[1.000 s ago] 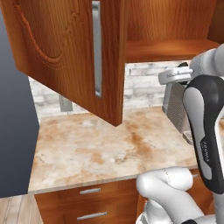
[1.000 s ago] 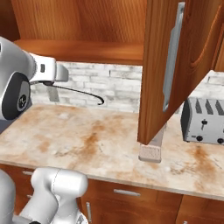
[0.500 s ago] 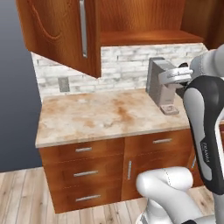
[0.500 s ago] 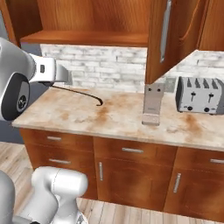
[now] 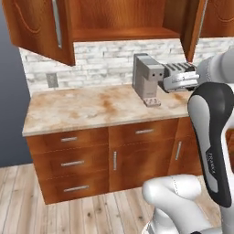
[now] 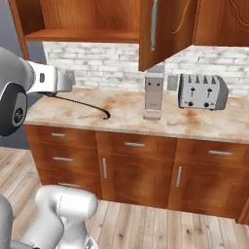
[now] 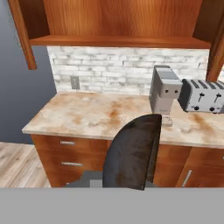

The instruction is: Open the cabinet and move the ladle to the pot. Then close the cabinet.

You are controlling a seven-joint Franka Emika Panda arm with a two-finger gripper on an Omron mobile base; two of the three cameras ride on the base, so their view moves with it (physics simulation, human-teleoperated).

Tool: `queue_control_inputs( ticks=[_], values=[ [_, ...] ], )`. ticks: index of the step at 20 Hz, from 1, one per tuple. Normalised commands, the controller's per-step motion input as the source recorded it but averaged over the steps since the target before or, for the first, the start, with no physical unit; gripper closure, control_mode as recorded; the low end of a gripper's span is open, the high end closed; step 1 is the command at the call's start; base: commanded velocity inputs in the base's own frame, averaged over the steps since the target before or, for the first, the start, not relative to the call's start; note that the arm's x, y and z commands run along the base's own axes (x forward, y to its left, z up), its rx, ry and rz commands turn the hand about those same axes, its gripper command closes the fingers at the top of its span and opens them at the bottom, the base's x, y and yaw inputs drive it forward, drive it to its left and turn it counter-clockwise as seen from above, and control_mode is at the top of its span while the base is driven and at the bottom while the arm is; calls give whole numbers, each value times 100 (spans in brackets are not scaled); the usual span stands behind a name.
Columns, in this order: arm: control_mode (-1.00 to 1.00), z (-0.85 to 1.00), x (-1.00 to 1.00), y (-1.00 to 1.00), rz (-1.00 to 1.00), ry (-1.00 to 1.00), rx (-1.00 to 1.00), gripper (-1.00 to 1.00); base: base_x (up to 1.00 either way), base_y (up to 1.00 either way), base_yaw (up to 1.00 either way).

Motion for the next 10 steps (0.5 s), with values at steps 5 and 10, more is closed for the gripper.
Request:
queue_control_inputs(
  ticks=[5, 10],
  values=[
    [100, 0, 0, 0, 0, 0, 0, 100, 21, -100, -5],
    [100, 0, 0, 0, 0, 0, 0, 100, 1, -86, -10]
  ],
)
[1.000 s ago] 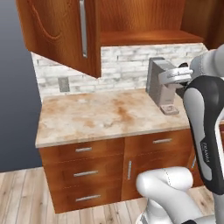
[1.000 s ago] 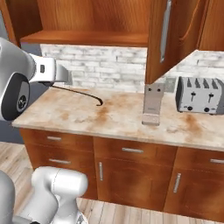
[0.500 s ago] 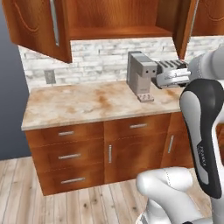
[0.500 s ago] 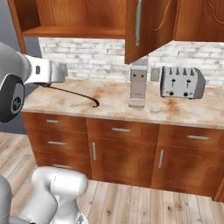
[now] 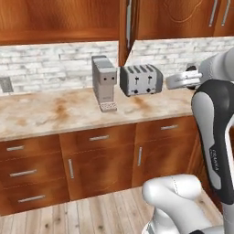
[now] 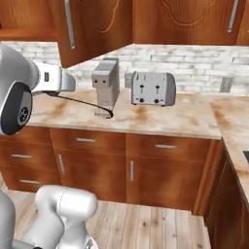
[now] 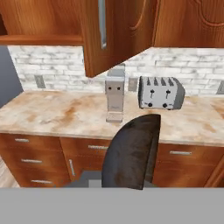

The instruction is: Open the cabinet and move the ladle to the pot. Then close the cabinet.

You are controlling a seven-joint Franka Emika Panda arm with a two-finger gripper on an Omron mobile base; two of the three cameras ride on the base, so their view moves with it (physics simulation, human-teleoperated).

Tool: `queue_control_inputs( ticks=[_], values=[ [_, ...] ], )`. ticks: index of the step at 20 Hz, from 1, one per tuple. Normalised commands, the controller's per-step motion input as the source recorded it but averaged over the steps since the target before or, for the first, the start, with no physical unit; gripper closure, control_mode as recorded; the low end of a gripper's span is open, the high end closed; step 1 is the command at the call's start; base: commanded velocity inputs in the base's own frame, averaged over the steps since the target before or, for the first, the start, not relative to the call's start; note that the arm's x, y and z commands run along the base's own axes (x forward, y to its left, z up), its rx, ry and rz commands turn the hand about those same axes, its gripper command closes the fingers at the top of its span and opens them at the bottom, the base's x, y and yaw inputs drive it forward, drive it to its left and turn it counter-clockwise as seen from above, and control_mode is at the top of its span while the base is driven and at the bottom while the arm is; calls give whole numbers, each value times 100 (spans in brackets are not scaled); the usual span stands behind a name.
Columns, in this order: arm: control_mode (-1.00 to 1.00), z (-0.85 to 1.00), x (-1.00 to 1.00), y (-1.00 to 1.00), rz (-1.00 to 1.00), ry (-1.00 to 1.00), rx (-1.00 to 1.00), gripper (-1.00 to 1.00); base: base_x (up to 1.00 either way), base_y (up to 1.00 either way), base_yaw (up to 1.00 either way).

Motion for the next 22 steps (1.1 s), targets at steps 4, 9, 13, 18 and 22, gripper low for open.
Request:
queue_control_inputs(
  ticks=[4, 9, 13, 18, 22],
  values=[
    [100, 0, 0, 0, 0, 0, 0, 100, 0, -67, -54],
    [100, 0, 0, 0, 0, 0, 0, 100, 0, -33, -87],
    [100, 0, 0, 0, 0, 0, 0, 100, 0, -34, -88],
    [100, 0, 0, 0, 0, 0, 0, 100, 0, -40, -86],
    [100, 0, 0, 0, 0, 0, 0, 100, 0, -45, -84]
  ],
)
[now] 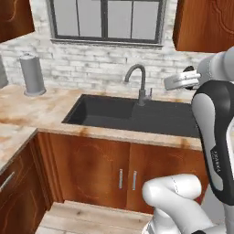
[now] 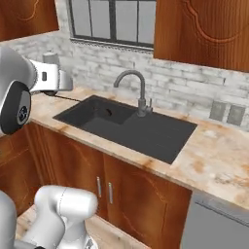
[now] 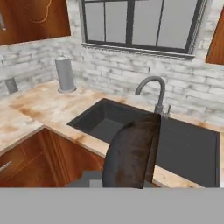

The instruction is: Open the cabinet and move the ladle to the pot. Then close the cabinet.

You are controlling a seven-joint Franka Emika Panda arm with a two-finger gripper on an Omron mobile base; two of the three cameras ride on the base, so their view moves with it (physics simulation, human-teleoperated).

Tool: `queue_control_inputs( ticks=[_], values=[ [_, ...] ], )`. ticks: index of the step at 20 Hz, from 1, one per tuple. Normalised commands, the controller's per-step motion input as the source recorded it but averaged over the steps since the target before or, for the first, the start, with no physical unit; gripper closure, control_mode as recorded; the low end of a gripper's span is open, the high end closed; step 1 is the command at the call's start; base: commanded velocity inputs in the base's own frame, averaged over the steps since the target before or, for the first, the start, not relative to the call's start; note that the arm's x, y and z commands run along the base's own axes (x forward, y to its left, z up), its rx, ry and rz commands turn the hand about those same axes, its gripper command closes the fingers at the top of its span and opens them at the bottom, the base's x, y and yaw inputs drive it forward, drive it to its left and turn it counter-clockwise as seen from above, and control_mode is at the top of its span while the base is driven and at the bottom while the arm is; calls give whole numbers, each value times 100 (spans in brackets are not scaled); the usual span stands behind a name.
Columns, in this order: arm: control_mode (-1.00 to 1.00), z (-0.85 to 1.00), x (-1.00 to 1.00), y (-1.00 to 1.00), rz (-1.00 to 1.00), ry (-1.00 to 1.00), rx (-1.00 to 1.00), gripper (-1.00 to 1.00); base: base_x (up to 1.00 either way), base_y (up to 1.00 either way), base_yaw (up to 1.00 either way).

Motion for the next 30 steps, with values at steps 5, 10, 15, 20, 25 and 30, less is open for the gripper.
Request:
queue_control_inputs(
  ticks=[5, 10, 15, 20, 25, 30],
  values=[
    [100, 0, 0, 0, 0, 0, 0, 100, 0, -52, -82],
    [100, 0, 0, 0, 0, 0, 0, 100, 0, -55, -79],
    [100, 0, 0, 0, 0, 0, 0, 100, 0, -58, -78],
    [100, 0, 0, 0, 0, 0, 0, 100, 0, -59, -77],
    [100, 0, 0, 0, 0, 0, 0, 100, 0, -59, -77],
    [100, 0, 0, 0, 0, 0, 0, 100, 0, -57, -76]
  ],
)
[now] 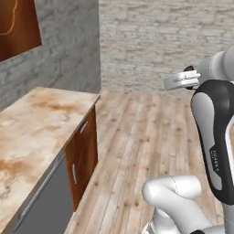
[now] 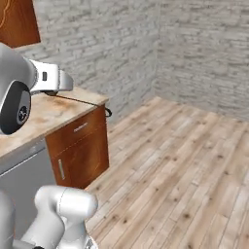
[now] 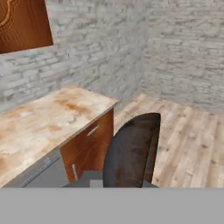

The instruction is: Open the cabinet and move the ladle to the pot. Then close the cabinet.

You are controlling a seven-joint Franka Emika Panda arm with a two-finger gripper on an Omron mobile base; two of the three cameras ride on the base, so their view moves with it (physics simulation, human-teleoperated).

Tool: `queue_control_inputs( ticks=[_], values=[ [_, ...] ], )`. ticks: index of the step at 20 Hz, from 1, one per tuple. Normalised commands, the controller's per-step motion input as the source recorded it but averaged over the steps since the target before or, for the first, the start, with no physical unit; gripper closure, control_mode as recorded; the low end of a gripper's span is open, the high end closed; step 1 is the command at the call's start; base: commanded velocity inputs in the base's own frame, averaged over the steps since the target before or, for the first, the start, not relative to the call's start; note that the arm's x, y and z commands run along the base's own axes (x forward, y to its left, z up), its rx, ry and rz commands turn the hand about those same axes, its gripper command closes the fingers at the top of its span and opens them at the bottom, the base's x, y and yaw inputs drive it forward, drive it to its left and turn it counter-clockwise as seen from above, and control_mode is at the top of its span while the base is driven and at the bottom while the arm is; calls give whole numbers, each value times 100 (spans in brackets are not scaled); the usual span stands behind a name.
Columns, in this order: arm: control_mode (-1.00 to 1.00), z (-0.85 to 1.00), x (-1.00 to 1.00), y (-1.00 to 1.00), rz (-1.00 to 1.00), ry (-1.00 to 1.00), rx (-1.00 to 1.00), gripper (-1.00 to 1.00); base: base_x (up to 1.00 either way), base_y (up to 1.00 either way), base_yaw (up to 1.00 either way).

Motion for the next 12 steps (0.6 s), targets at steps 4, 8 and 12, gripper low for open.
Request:
queue_control_inputs(
  ticks=[4, 8, 12],
  values=[
    [100, 0, 0, 0, 0, 0, 0, 100, 0, -58, -75],
    [100, 0, 0, 0, 0, 0, 0, 100, 0, -58, -74],
    [100, 0, 0, 0, 0, 0, 0, 100, 0, -55, -73]
  ],
)
